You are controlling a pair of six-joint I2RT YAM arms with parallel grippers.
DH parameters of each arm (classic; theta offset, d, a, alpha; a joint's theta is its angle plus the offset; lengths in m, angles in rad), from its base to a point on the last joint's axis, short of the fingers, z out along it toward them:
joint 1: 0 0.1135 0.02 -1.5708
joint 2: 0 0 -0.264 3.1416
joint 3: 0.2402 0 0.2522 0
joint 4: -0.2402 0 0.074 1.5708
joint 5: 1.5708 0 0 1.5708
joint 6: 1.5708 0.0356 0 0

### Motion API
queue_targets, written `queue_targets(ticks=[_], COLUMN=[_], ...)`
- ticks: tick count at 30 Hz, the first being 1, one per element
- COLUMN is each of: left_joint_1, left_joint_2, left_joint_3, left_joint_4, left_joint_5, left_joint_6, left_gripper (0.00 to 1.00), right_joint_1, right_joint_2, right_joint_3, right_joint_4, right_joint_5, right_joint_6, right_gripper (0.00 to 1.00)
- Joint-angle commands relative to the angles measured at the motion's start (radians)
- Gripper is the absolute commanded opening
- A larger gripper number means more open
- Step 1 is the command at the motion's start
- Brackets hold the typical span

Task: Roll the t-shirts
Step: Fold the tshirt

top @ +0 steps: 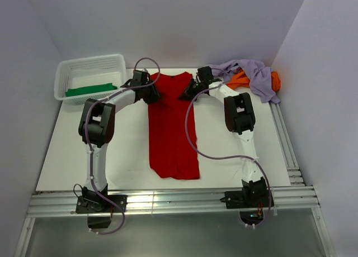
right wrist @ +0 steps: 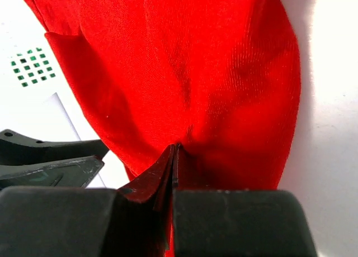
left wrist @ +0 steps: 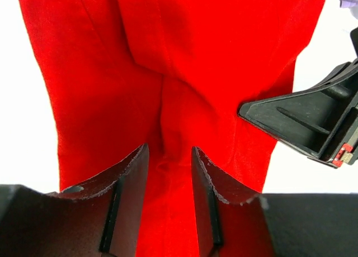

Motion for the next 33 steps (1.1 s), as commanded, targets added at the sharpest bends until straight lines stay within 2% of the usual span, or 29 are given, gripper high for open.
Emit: queue_targets(ticks=[1, 12, 25, 28, 29, 31, 33], left_joint_1=[-0.009, -0.014, -0.014, -0.014, -0.014, -0.014, -0.012], left_joint_2=[-0.012, -0.01, 0.082, 0.079, 0.076, 0.062, 0.038], left_joint_3=[0.011, 0.002, 0.094, 0.095, 0.092, 0.095, 0.088], left_joint_4=[0.006, -0.005, -0.047, -0.042, -0.042, -0.054, -0.059], left_joint_5=[-0.007, -0.021, -0.025, -0.025, -0.027, -0.034, -0.053], left_joint_6=[0.021, 0.027, 0.033, 0.036, 0.038, 0.039, 0.041], left_gripper=[0.42, 0.41, 0.34, 0.24, 0.13, 0.02, 0.0], right_joint_1=[0.003, 0.003, 0.004, 0.003, 0.003, 0.003, 0.003], right_joint_2=[0.007, 0.003, -0.01, -0.01, -0.011, -0.013, -0.011], right_joint_3=[-0.002, -0.007, -0.014, -0.016, -0.016, -0.019, -0.014], right_joint_4=[0.006, 0.012, 0.015, 0.018, 0.018, 0.015, 0.012], right_joint_5=[-0.001, -0.001, 0.003, 0.003, 0.005, 0.008, 0.012], right_joint_6=[0.015, 0.021, 0.025, 0.03, 0.03, 0.03, 0.028], right_gripper=[0.0, 0.0, 0.0, 0.0, 0.0, 0.0, 0.0])
